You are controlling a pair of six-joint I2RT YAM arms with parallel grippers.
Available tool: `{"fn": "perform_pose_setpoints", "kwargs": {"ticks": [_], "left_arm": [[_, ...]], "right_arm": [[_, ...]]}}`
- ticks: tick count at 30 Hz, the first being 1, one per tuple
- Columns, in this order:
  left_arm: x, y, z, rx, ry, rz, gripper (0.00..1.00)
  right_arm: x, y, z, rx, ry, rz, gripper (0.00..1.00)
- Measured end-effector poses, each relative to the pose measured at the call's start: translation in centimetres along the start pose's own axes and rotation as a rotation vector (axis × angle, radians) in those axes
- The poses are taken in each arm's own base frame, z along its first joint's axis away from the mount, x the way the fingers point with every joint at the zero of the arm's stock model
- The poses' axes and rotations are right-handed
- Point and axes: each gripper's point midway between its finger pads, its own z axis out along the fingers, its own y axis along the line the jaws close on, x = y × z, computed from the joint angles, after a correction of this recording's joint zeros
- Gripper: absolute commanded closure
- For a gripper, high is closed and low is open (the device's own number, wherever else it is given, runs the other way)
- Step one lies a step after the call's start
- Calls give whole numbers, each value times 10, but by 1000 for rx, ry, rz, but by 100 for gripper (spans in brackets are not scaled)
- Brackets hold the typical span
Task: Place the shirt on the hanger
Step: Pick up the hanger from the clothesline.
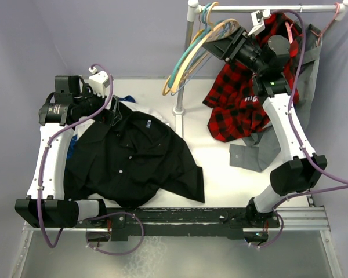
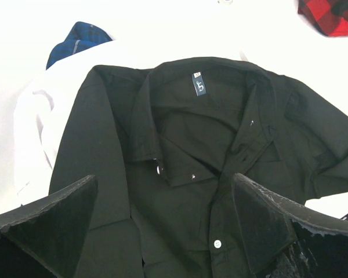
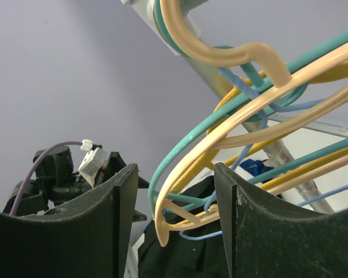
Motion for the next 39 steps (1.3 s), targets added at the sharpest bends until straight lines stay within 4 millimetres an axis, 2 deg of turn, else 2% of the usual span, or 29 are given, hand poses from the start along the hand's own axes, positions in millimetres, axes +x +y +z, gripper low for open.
{"fn": "perform_pose_setpoints", "kwargs": {"ticks": [12,20,31,39], "left_arm": [[0,-1,0,4,-1,0,1],[4,-2,2,11,7,-5,1],[4,-2,2,13,8,-5,1],[4,-2,1,12,6,-4,1]], "right_arm": [[9,7,5,-19,21,11,42],[14,3,9,-16,30,20,44],[18,-5,13,-6,38,30,55],[19,-8,15,-8,37,30,69]]}}
